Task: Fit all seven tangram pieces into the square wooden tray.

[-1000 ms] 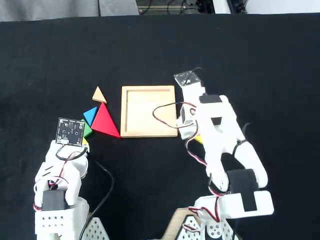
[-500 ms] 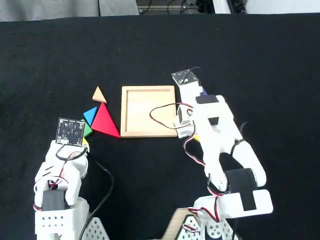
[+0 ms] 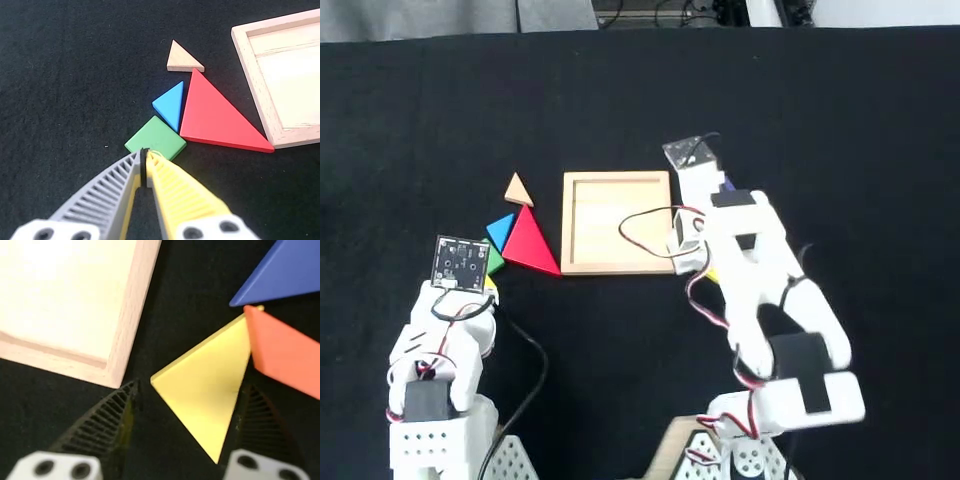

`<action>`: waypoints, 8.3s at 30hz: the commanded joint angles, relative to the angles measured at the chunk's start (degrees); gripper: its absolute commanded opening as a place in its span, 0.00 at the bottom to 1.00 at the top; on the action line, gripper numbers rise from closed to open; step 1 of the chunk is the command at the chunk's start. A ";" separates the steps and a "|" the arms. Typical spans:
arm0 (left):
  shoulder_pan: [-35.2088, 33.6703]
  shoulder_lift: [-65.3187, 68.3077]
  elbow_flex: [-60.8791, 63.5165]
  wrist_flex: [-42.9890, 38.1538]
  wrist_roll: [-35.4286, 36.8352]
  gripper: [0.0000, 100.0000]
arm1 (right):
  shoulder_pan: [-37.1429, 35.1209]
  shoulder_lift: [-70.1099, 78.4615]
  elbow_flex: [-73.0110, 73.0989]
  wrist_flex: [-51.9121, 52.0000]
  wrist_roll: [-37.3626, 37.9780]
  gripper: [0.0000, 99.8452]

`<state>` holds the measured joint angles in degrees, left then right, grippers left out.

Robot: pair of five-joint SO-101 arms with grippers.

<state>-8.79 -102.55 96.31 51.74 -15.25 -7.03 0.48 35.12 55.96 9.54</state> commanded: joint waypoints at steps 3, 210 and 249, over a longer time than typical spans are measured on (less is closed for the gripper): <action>0.66 0.00 1.19 0.18 -0.44 0.03 | 0.70 6.73 -7.87 0.53 -0.44 0.31; 0.22 0.00 1.19 0.26 -0.44 0.03 | -14.95 34.15 -58.42 37.98 -9.58 0.01; 0.22 0.00 1.19 0.26 -0.44 0.03 | -3.25 45.58 -81.80 31.82 10.46 0.01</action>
<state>-8.79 -102.55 96.31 51.74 -15.34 -14.33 44.18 -44.00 92.09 19.03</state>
